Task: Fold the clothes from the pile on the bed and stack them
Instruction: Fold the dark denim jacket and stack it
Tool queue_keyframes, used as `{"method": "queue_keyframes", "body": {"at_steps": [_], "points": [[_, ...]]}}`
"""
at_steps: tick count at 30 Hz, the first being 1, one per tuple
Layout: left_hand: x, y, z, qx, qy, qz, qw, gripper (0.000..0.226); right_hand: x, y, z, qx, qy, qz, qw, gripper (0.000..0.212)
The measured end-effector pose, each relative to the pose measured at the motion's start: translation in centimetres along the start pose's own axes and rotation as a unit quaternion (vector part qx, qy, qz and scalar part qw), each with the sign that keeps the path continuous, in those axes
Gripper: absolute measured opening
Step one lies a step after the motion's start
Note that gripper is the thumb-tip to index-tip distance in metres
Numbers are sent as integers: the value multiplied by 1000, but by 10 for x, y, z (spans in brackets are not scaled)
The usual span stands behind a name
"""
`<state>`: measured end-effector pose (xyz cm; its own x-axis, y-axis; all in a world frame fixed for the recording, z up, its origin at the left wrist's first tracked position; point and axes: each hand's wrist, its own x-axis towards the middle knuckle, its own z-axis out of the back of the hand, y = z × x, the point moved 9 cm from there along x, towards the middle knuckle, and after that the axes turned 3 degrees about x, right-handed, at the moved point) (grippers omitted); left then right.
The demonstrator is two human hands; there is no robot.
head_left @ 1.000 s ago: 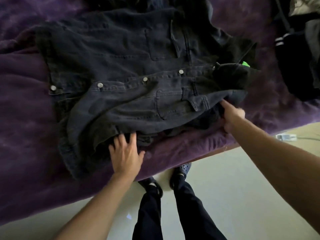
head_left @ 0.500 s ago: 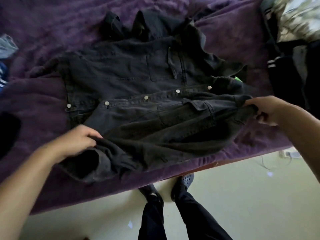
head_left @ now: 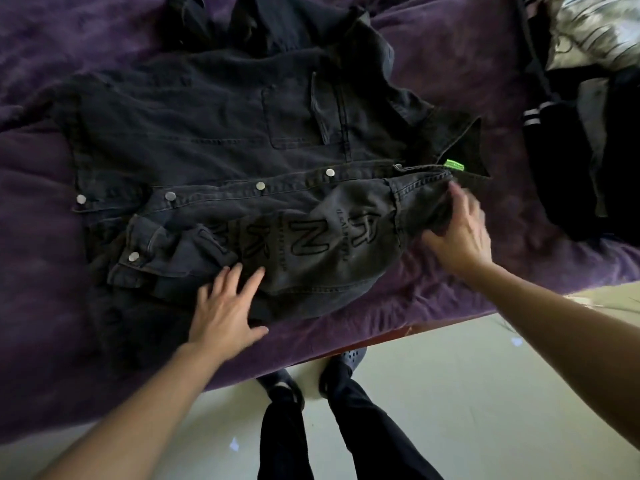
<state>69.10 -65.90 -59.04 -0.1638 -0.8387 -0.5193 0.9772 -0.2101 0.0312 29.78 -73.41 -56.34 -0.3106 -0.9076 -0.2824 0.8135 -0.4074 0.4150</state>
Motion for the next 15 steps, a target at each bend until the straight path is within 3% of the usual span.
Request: {"method": "queue_keyframes", "body": {"at_steps": [2, 3, 5, 6, 8, 10, 12, 14, 15], "points": [[6, -4, -12, 17, 1, 25, 1000, 97, 19, -13, 5, 119, -53, -105, 986, 99], [10, -3, -12, 18, -6, 40, 999, 91, 30, -17, 3, 211, -58, -151, 964, 92], [15, -5, -5, 14, -25, 51, 998, 74, 52, -12, -8, 367, -11, -186, 911, 52], [16, -10, 0, 1, -43, 42, 998, 61, 58, -6, -6, 374, 9, -170, 912, 29], [14, -18, 13, -45, -94, 18, 994, 32, 61, -5, 15, 247, 3, -79, 966, 12], [8, -18, 23, -88, -132, 4, 987, 20, 47, -30, 42, 46, -24, -17, 999, 21], [0, -15, 25, -118, -137, -5, 983, 17, 21, -70, 45, -78, 14, -27, 996, 25], [-8, -13, 22, -141, -129, -10, 982, 14, 0, -87, 35, -101, 25, -30, 994, 24], [-11, -13, 20, -150, -123, -10, 981, 13, -5, -82, 35, -92, -12, -17, 995, 22]]}}
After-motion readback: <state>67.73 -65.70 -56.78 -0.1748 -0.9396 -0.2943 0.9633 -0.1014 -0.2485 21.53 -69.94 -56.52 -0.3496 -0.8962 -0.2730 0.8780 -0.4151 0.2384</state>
